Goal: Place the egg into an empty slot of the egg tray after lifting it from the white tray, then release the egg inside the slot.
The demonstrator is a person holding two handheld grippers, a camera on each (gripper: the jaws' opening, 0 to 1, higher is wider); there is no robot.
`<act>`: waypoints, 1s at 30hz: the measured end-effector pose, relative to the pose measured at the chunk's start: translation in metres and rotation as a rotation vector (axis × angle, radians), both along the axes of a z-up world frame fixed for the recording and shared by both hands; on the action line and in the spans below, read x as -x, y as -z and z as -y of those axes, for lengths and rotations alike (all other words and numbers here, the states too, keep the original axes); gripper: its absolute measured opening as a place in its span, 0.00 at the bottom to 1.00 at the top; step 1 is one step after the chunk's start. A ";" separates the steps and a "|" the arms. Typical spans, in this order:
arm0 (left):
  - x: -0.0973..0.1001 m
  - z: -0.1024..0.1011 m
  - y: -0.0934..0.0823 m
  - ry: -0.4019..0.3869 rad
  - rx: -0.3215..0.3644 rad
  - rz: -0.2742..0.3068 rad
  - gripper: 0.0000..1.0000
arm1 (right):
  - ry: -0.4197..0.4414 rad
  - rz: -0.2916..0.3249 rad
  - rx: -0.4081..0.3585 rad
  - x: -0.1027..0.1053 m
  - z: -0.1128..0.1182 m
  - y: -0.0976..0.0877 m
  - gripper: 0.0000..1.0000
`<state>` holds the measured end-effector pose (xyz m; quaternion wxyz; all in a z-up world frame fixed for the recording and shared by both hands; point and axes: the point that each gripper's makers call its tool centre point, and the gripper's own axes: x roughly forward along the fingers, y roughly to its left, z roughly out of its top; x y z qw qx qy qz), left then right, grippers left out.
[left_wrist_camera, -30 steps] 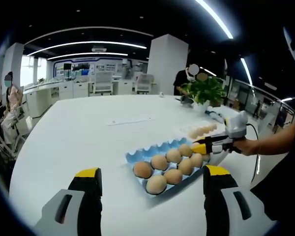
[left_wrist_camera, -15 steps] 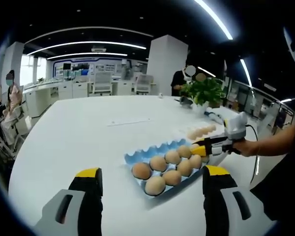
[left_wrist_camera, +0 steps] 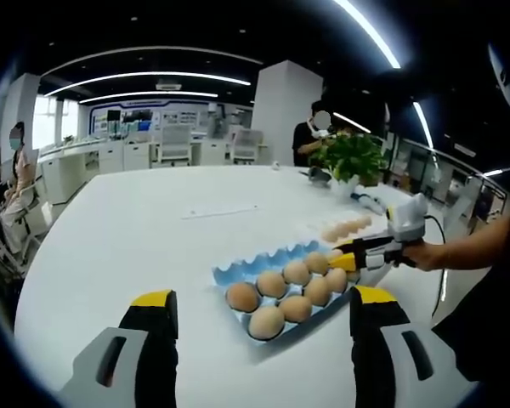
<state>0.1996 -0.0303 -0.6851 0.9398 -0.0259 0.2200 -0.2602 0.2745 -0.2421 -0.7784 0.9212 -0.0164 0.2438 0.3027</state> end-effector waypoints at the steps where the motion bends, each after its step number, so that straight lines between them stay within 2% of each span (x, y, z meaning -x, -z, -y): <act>1: 0.000 0.000 0.000 -0.001 -0.001 0.000 0.85 | 0.001 -0.001 -0.001 0.000 0.000 0.000 0.32; 4: 0.000 0.000 0.000 0.003 0.000 -0.002 0.85 | 0.003 0.002 -0.001 0.001 0.001 -0.001 0.31; 9: 0.000 0.000 0.001 0.002 -0.001 -0.004 0.85 | 0.039 0.050 -0.031 -0.005 0.010 -0.016 0.31; 14: 0.000 0.000 0.002 0.000 0.000 -0.005 0.85 | 0.104 0.109 -0.035 -0.019 0.025 -0.030 0.30; 18: 0.001 0.000 0.003 0.005 -0.005 -0.009 0.84 | 0.168 0.131 -0.028 -0.033 0.041 -0.035 0.30; 24: 0.001 -0.002 0.004 -0.002 -0.004 -0.015 0.84 | 0.254 0.124 -0.015 -0.053 0.058 -0.027 0.30; 27: 0.002 -0.003 0.004 -0.002 -0.011 -0.014 0.83 | 0.273 0.135 0.016 -0.061 0.061 -0.023 0.30; 30: 0.002 -0.003 0.003 -0.008 -0.001 -0.012 0.84 | 0.279 0.119 0.029 -0.068 0.061 -0.015 0.30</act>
